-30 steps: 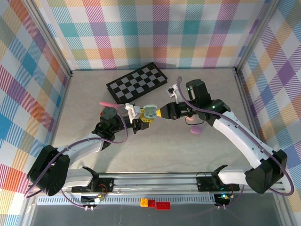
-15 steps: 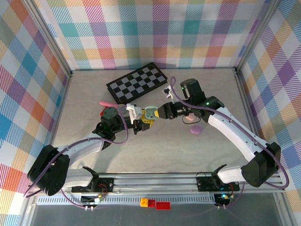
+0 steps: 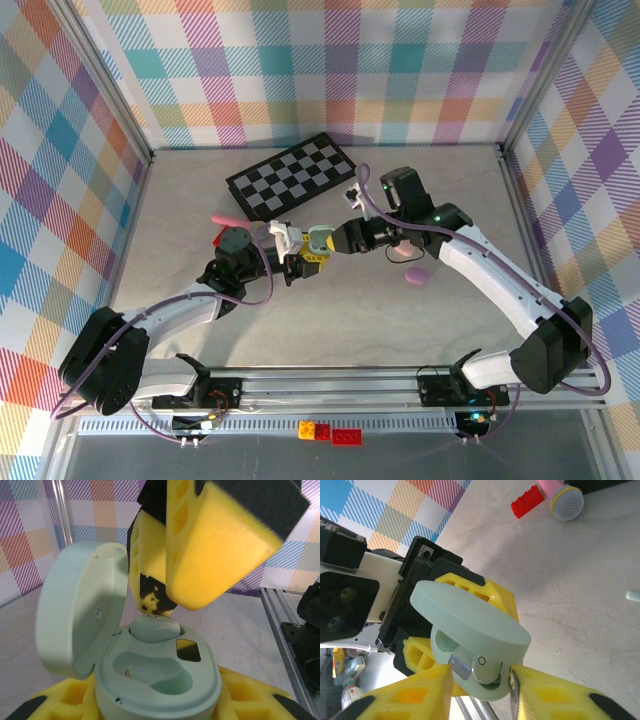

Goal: Insert wireless bluetooth earbuds into charging case

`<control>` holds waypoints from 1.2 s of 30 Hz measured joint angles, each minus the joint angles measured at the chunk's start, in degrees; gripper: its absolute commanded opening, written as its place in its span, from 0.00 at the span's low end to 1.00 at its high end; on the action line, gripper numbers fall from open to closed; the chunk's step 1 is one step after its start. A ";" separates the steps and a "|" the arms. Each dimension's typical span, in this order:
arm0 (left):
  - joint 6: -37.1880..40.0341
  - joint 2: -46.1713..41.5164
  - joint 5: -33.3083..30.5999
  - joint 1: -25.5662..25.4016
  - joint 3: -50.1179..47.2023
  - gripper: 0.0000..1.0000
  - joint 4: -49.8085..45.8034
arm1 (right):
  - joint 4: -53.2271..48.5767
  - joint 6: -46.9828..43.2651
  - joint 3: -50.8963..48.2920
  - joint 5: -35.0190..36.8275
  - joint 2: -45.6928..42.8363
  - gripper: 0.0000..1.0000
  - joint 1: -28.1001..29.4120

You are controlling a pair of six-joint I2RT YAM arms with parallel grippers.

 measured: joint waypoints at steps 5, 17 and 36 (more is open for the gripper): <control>0.00 0.00 -1.05 0.20 0.00 0.35 0.28 | 0.00 -0.02 -0.09 1.55 -1.11 0.51 0.00; -3.26 -3.69 -3.87 9.64 -5.79 0.35 6.51 | 15.08 6.95 -14.56 8.24 -10.80 0.60 -3.54; -7.58 -15.43 -5.53 11.23 -8.31 0.35 8.85 | 14.88 8.11 4.92 10.32 32.68 0.62 -1.73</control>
